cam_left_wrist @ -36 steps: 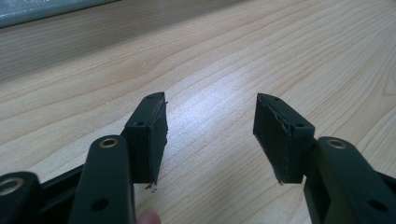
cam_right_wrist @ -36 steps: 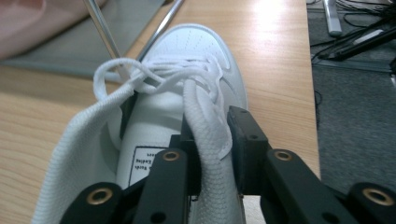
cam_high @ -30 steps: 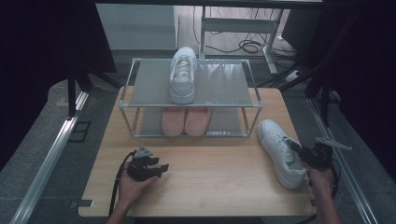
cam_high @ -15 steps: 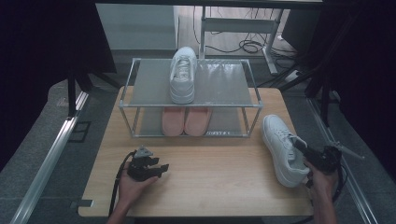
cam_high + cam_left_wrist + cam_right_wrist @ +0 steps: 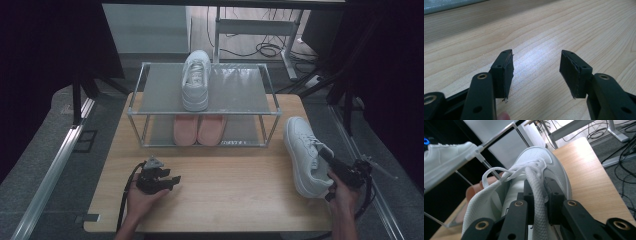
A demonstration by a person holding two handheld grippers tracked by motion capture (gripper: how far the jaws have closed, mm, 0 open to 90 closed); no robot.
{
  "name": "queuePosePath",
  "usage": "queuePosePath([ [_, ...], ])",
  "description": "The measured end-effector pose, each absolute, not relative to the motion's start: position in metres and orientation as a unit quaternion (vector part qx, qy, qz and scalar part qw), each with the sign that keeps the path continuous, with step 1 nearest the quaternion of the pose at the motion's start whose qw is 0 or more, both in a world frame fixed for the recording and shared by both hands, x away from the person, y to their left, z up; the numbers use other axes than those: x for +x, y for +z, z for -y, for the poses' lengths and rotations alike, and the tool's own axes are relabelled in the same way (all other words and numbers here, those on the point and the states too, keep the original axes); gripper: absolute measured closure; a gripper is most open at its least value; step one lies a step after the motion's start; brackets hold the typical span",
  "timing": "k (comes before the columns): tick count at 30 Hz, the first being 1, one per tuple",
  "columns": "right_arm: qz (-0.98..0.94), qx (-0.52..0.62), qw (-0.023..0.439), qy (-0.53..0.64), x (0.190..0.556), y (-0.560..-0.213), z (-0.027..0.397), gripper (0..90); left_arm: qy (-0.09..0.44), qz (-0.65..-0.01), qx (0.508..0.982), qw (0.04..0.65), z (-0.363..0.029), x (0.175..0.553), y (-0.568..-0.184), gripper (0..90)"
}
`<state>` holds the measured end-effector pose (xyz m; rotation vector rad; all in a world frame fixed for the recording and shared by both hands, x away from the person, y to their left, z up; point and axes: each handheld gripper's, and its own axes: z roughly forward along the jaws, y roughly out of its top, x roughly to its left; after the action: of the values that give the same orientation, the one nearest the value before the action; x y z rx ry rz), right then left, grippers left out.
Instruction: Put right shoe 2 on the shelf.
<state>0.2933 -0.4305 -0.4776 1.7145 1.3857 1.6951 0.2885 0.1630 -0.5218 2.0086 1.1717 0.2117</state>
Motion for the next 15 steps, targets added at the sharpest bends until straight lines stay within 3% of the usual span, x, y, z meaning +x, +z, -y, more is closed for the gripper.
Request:
queuePosePath([
  [15,-0.459,0.603,0.167,0.631,0.2876,-0.4734,0.4308,80.8,0.083,-0.46,0.792,0.392,-0.1627,0.2887,-0.5223,45.2],
])
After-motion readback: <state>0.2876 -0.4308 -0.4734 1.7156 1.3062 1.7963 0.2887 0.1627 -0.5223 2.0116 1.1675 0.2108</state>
